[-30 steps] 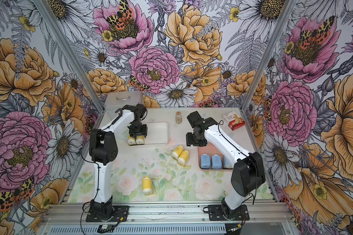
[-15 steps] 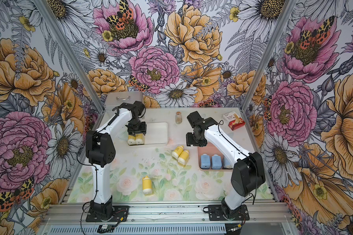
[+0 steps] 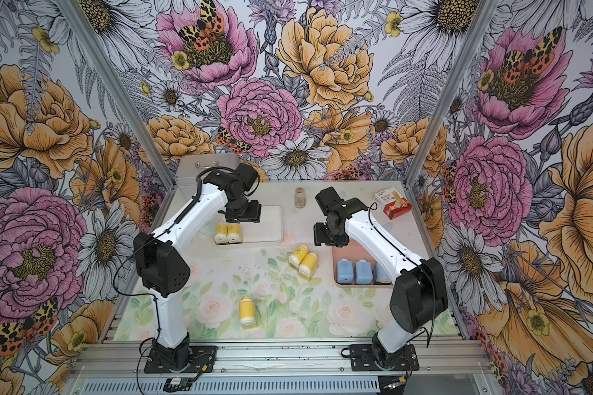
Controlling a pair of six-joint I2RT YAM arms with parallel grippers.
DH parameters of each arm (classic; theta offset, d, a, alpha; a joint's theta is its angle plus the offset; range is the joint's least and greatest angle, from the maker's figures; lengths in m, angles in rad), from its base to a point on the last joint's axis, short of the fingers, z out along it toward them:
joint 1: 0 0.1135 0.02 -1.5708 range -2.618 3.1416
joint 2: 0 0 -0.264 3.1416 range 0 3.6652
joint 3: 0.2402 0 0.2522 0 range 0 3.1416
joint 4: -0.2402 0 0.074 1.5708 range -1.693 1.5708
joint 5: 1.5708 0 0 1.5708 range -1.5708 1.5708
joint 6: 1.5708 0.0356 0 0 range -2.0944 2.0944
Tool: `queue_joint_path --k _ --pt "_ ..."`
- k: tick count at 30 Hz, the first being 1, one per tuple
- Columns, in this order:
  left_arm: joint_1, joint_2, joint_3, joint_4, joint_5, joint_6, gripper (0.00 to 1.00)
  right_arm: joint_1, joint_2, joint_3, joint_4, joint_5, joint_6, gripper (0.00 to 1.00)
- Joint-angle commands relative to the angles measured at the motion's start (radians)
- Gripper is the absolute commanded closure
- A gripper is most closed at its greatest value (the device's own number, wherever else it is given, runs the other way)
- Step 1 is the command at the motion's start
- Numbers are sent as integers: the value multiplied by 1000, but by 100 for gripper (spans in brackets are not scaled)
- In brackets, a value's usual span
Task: Place the pencil sharpeners by color into the storage box
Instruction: Pick up the pencil sharpener from the center of the board.
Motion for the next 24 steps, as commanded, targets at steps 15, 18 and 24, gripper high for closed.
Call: queue_joint_path --k 15,18,24 --pt "-283 203 140 -4 110 107 30 -159 -200 -121 9 -8 18 36" --pt "-287 218 146 -4 120 108 30 -173 -215 -126 7 -13 12 36" --pt "-301 230 139 -5 122 117 33 -181 -215 -128 5 -19 4 36"
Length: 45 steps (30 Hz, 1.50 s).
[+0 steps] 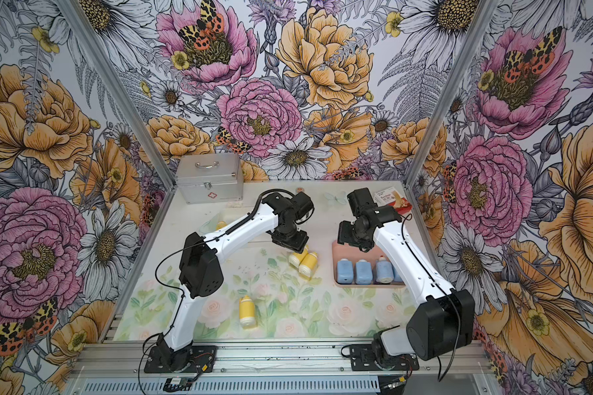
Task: Place the pencil sharpeners by color into the storage box
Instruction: Pick up the pencil sharpener from the center of the board.
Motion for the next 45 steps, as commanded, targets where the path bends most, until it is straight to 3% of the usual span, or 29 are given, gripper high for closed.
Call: queue_joint_path --k 1,31,37,41,45 --pt "-8 12 24 -3 25 23 33 -5 -17 -5 3 -6 -6 36" --pt "-17 140 39 -3 31 28 39 -14 -21 -12 3 -6 -14 36" --pt "-20 142 39 -3 26 15 43 -17 -20 -13 5 -5 -16 36" --pt "-21 119 37 -3 21 2 52 -17 -19 -16 5 -5 -16 36" --pt "-21 77 33 -4 7 -16 52 -16 -17 -14 5 -5 -17 36"
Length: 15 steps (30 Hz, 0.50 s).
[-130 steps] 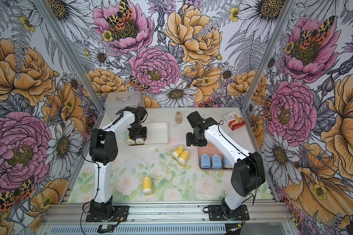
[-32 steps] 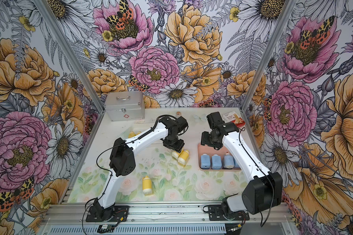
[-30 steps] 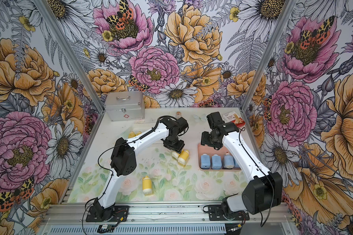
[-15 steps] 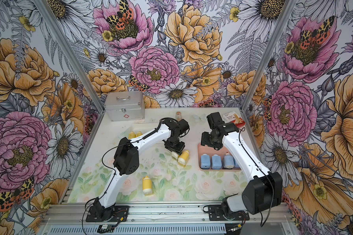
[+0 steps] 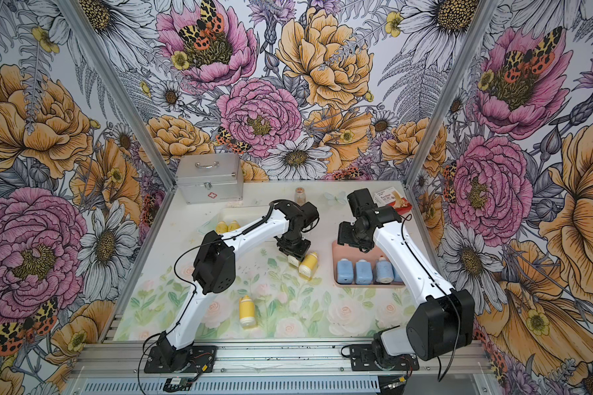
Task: Place the pencil sharpeners by color into the storage box
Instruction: Pick up the pencil sharpener from the center of the board.
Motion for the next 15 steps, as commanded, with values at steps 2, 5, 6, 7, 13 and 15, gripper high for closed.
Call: queue_joint_path --k 2,5,6,7,13,15 --pt "-6 -82 8 -5 -28 -31 52 -8 -16 -6 5 -2 -7 36" --pt "1 -127 -4 -7 -34 -46 52 -9 -17 -2 4 -3 -7 36" --pt "5 -143 -9 -7 -34 -51 52 -8 -15 -1 6 -2 -7 36" --pt "12 -159 -15 -7 -35 -57 52 -8 -15 0 6 -4 -7 36" --pt "60 -256 -48 -8 -25 -79 52 -9 -9 5 6 -5 -7 36" --pt "85 -282 -58 -9 -25 -85 52 -8 -9 7 6 -5 -7 36"
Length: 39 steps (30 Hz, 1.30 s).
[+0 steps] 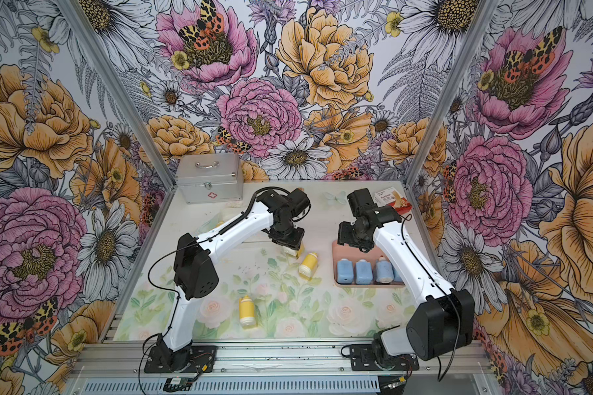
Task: Place the pencil sharpeners by color into the storage box
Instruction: Pick up the pencil sharpener from the center of the board.
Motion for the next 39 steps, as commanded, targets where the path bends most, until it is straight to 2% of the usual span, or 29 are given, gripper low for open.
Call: queue_joint_path --k 1,8,16,25,39 --pt "55 -80 -25 -1 -13 -28 52 -8 -7 7 6 -7 -6 36" --pt "186 -110 -45 -4 -29 -70 52 -8 -2 8 6 -5 -7 36" --pt "286 -13 12 -5 3 -106 52 -9 9 8 9 -9 -8 36" --pt "313 126 112 -4 14 -167 53 -9 8 4 11 -9 -12 36" --pt "298 216 196 -3 19 -225 53 -8 9 0 17 -20 -16 36"
